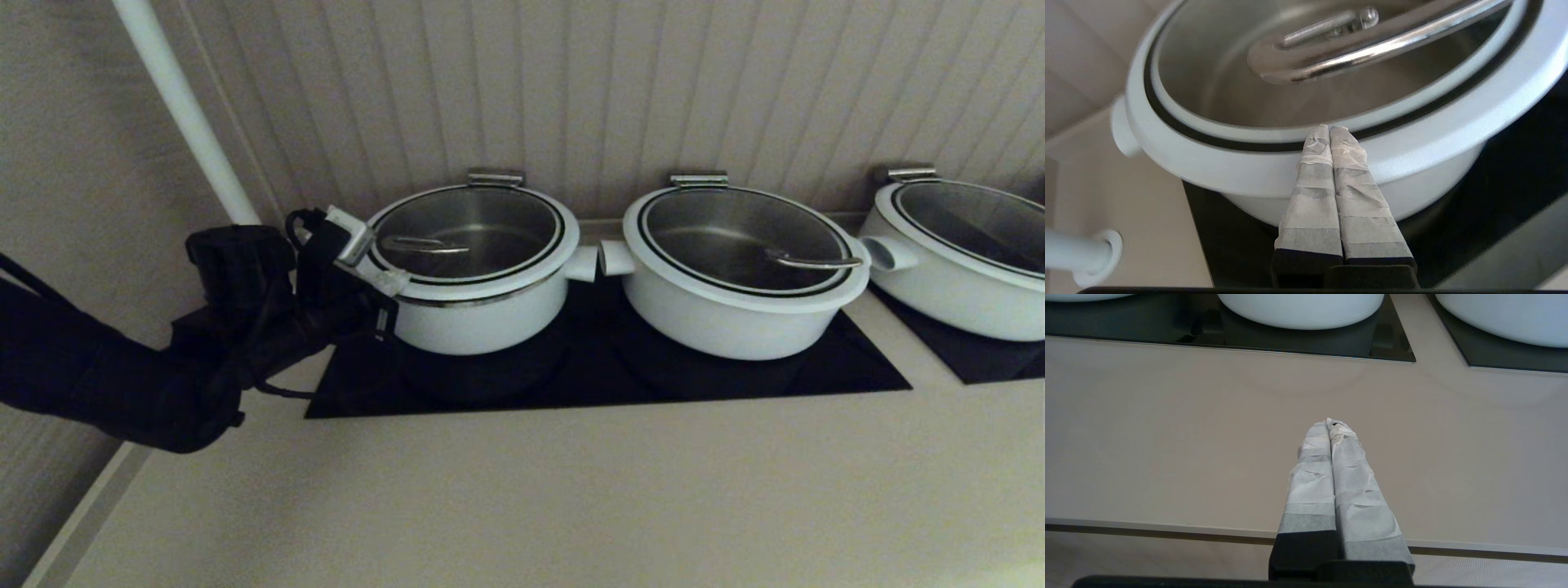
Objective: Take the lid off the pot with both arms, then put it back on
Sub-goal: Close the pot lid
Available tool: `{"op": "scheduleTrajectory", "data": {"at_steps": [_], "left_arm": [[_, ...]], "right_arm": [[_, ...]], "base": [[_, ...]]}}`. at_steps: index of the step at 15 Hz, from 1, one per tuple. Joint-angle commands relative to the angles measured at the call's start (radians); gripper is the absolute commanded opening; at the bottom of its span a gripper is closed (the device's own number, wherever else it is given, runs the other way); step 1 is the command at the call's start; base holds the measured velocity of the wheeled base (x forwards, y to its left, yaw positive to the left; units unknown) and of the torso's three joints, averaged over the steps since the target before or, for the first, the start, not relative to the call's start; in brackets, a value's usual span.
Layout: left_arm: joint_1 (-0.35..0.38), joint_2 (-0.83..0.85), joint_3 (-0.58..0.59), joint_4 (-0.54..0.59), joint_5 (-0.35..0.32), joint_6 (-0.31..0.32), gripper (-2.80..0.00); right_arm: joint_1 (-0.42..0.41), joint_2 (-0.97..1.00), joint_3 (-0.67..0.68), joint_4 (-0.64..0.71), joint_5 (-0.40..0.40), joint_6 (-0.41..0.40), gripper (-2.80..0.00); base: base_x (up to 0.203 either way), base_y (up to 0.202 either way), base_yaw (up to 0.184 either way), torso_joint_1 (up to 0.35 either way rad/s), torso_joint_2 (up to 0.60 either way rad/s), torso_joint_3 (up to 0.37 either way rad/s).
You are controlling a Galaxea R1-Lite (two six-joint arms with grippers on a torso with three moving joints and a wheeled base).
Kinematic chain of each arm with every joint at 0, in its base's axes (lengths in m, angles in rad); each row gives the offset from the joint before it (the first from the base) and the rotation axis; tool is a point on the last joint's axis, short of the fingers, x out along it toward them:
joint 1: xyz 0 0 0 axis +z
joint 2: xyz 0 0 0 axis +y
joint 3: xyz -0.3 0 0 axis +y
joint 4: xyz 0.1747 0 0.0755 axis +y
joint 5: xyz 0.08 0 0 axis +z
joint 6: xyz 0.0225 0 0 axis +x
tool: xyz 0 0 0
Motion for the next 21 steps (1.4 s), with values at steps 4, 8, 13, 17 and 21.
{"op": "scheduleTrajectory", "data": {"at_steps": [4, 8, 13, 17, 21], "left_arm": [[0.0, 0.003, 0.074, -0.072, 0.0, 0.004, -2.8], [0.0, 0.004, 0.102, -0.087, 0.006, 0.002, -2.8], [0.0, 0.018, 0.099, -0.088, 0.006, 0.002, -2.8], [0.0, 0.0, 0.108, -0.088, 0.007, 0.002, -2.8], [-0.001, -0.048, 0.133, -0.088, 0.025, 0.006, -2.8]], "right_arm": [[0.0, 0.0, 0.0, 0.0, 0.001, -0.001, -2.8], [0.0, 0.0, 0.0, 0.0, 0.001, -0.001, -2.8], [0.0, 0.0, 0.0, 0.001, 0.001, -0.001, -2.8], [0.0, 0.0, 0.0, 0.0, 0.001, -0.001, -2.8], [0.0, 0.0, 0.0, 0.0, 0.001, -0.001, -2.8]], "base": [[0.0, 0.0, 0.0, 0.0, 0.0, 0.0], [0.0, 0.0, 0.0, 0.0, 0.0, 0.0], [0.0, 0.0, 0.0, 0.0, 0.0, 0.0], [0.0, 0.0, 0.0, 0.0, 0.0, 0.0], [0.0, 0.0, 0.0, 0.0, 0.0, 0.0]]}}
